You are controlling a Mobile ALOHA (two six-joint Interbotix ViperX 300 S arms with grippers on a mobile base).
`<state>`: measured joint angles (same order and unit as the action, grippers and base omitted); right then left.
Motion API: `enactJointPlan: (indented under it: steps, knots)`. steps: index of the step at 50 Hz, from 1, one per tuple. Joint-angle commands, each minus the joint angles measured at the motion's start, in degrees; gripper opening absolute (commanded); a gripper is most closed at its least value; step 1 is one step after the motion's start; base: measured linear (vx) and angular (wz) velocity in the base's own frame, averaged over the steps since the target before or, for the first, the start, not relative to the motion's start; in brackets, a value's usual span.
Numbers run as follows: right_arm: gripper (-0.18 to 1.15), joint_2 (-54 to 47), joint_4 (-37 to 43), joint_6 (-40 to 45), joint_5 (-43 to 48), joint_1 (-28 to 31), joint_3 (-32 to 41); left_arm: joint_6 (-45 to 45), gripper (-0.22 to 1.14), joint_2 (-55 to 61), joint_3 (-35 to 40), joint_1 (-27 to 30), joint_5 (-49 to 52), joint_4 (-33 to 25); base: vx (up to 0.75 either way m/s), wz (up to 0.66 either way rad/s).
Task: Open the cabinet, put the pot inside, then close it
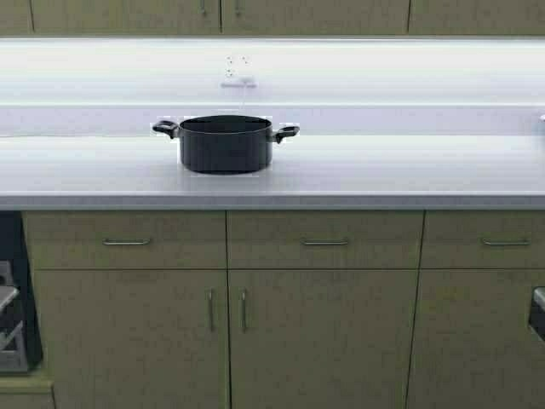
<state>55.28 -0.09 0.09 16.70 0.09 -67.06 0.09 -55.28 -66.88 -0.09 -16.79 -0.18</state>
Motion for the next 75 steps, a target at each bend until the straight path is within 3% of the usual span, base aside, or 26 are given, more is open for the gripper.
enactJointPlan:
  steps: [1,6,47,75]
  knots:
    - [0.04,-0.26,0.26,0.7,-0.09,0.26,0.09,-0.35,-0.03,0.88,0.09,-0.7,0.0,1.49,0.11,0.01]
    - [0.08,-0.44,-0.18,1.14,-0.79,0.26,0.53,-0.26,0.06,0.09,-0.18,-0.7,0.0,1.58,0.15,-0.01]
    - [0.06,-4.22,-3.43,3.34,-2.37,0.26,1.41,-0.79,0.03,0.53,-0.97,-0.7,0.7,1.58,0.24,0.1]
    - [0.06,-0.53,-5.45,3.25,-2.37,0.26,0.53,-0.7,0.03,2.72,0.0,-0.7,0.35,1.58,0.33,0.07]
